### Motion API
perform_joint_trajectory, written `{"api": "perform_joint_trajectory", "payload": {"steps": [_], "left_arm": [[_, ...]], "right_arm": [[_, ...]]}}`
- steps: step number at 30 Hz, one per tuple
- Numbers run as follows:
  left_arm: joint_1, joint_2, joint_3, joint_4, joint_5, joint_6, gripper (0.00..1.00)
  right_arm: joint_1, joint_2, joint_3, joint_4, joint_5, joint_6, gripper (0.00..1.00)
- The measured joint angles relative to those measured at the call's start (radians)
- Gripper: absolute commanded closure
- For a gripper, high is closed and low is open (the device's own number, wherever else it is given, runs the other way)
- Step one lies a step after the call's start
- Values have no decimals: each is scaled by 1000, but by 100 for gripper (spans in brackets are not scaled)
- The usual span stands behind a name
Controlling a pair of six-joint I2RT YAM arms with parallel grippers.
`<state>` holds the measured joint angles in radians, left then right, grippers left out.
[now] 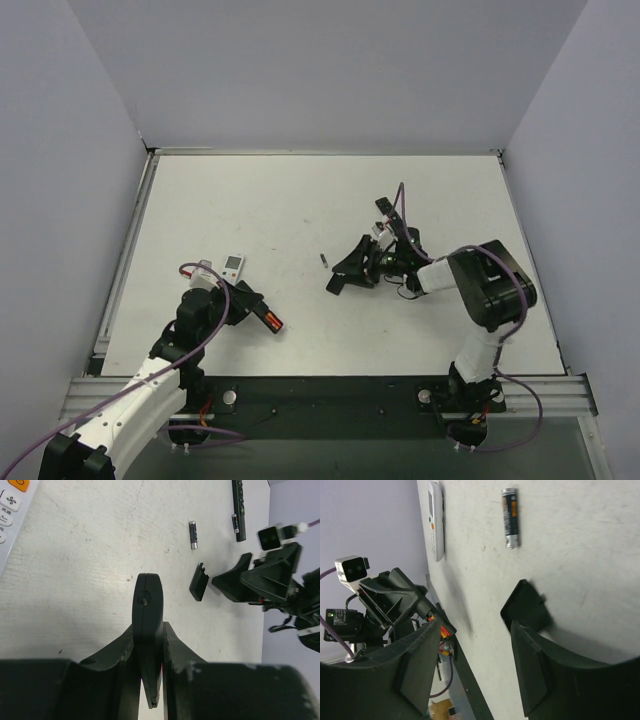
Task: Load the batteries into the remote control
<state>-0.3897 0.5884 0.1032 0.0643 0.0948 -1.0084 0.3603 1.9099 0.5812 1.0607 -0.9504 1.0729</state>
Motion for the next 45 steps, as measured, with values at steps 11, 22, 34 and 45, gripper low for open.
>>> {"api": "perform_joint_trajectory", "payload": {"steps": [11, 22, 34, 45], "left_arm": [[0, 50, 0, 1, 16, 6, 100], [0, 48, 0, 3, 35, 26, 100], [0, 2, 1, 1, 47, 39, 100], [0, -11, 1, -1, 53, 51, 100]], "right_arm": [[122, -455, 196, -877, 483, -414, 0], [275, -331, 349, -1231, 757, -290, 23], [288, -96, 544, -1355, 841, -171, 42], [314, 14, 670, -1407, 833, -164, 67]]}}
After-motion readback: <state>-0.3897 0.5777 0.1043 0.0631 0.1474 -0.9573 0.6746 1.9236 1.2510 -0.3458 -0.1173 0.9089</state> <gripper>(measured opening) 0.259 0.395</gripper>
